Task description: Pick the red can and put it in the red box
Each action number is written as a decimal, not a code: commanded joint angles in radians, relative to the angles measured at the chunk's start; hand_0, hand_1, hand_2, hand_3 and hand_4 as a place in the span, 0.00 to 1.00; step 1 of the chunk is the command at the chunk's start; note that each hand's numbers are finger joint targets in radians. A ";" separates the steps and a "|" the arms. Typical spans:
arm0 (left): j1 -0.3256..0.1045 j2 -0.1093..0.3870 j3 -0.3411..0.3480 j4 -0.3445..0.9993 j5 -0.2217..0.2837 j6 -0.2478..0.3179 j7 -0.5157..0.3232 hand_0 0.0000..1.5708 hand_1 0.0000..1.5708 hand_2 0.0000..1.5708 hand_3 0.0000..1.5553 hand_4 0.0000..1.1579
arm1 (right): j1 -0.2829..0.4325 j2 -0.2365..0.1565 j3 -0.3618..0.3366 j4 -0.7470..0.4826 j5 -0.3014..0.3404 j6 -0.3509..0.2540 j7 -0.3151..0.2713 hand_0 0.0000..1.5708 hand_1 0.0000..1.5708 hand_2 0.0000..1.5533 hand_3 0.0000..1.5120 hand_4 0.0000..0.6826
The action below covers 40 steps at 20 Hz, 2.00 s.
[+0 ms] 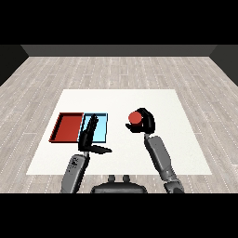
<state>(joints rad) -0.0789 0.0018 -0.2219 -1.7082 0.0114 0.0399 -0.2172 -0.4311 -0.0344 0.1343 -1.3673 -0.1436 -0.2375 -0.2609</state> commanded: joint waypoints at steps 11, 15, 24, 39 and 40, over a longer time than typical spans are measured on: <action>-0.140 -0.002 -0.111 0.175 0.025 0.130 0.070 0.00 0.00 0.00 0.00 0.00 | 0.112 0.034 0.222 -0.190 0.032 -0.160 -0.036 0.92 0.92 0.92 0.92 0.90; -0.144 -0.002 -0.187 0.281 0.043 0.208 -0.013 0.00 0.00 0.00 0.00 0.00 | -0.016 0.034 0.229 -0.166 0.029 -0.220 0.048 0.92 0.92 0.93 0.92 0.95; -0.205 -0.002 -0.211 0.387 0.122 0.238 -0.056 0.00 0.00 0.00 0.00 0.00 | 0.061 0.034 0.272 -0.143 0.034 -0.187 -0.071 0.93 0.93 0.92 0.92 0.96; -0.282 -0.002 -0.333 0.494 0.280 0.310 -0.142 0.00 0.00 0.00 0.00 0.00 | -0.009 0.034 0.318 -0.131 -0.092 -0.209 -0.076 0.96 0.96 0.94 0.93 0.96; -0.212 0.030 -0.226 0.371 0.209 0.173 -0.060 0.00 0.00 0.00 0.00 0.00 | 0.010 0.034 0.363 -0.148 -0.091 -0.256 -0.078 0.96 0.96 0.94 0.94 0.97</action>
<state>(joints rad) -0.3150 0.0074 -0.4923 -1.3052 0.2269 0.2825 -0.2888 -0.4144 -0.0004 0.4473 -1.4959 -0.2250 -0.4394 -0.3475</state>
